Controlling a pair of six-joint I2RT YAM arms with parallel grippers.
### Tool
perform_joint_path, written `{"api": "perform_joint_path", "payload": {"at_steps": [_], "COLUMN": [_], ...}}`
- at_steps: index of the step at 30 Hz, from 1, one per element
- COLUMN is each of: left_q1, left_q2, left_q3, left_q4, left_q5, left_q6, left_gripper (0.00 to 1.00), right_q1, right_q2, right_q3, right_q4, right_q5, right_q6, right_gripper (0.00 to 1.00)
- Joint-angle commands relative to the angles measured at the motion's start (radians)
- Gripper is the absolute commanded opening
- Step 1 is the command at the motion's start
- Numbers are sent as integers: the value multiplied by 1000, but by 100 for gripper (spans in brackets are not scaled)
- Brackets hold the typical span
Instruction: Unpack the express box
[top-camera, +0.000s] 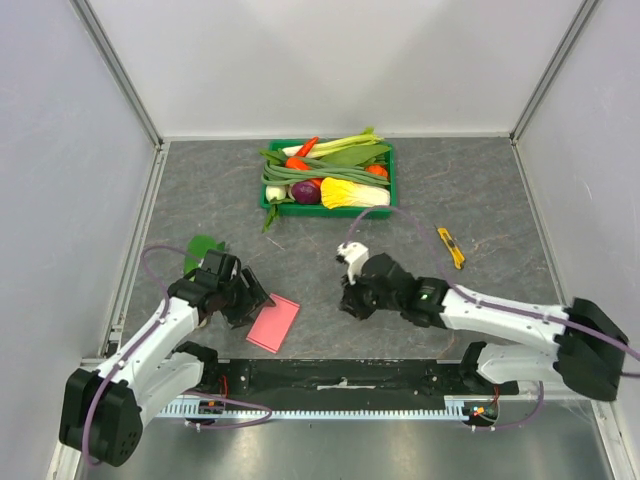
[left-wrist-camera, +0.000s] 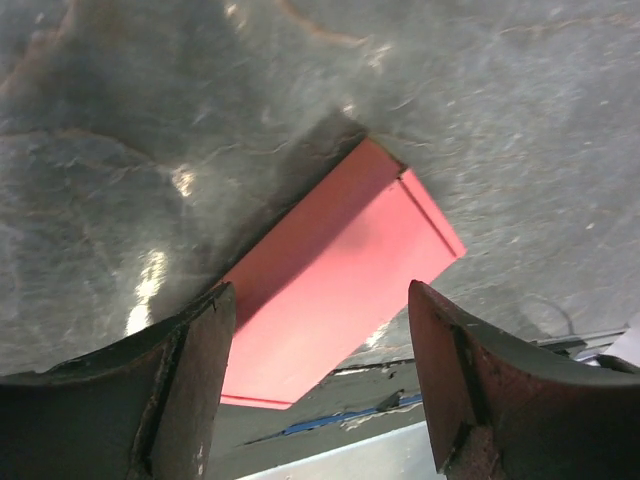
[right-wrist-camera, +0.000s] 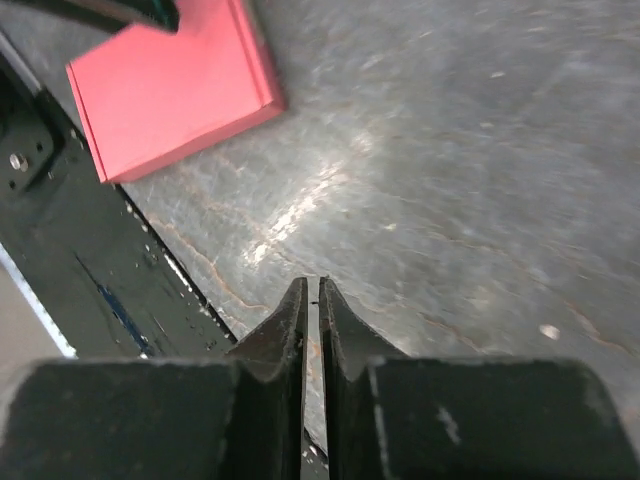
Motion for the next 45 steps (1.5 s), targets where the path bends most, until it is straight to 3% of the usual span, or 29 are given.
{"api": "perform_joint_path", "payload": {"at_steps": [1, 9, 20, 30, 41, 45], "left_q1": [-10, -22, -50, -93, -145, -143], "left_q2": [-48, -5, 58, 188, 511, 499], "left_q3": [-22, -25, -45, -28, 195, 220], "left_q4": [-55, -34, 85, 318, 463, 417], "left_q5": [1, 38, 142, 211, 194, 156], "left_q6": [-36, -8, -13, -48, 13, 29], "left_gripper": [75, 76, 75, 49, 48, 55], "right_q1": [121, 217, 201, 109, -72, -82], "right_q2": [168, 440, 590, 612, 526, 475], "right_q3": [20, 131, 217, 220, 211, 229], "right_q4": [169, 301, 315, 339, 225, 119], "right_q5": [47, 43, 153, 149, 268, 362], "right_q6": [-39, -71, -36, 1, 70, 76], "right_gripper": [12, 10, 7, 1, 0, 16]}}
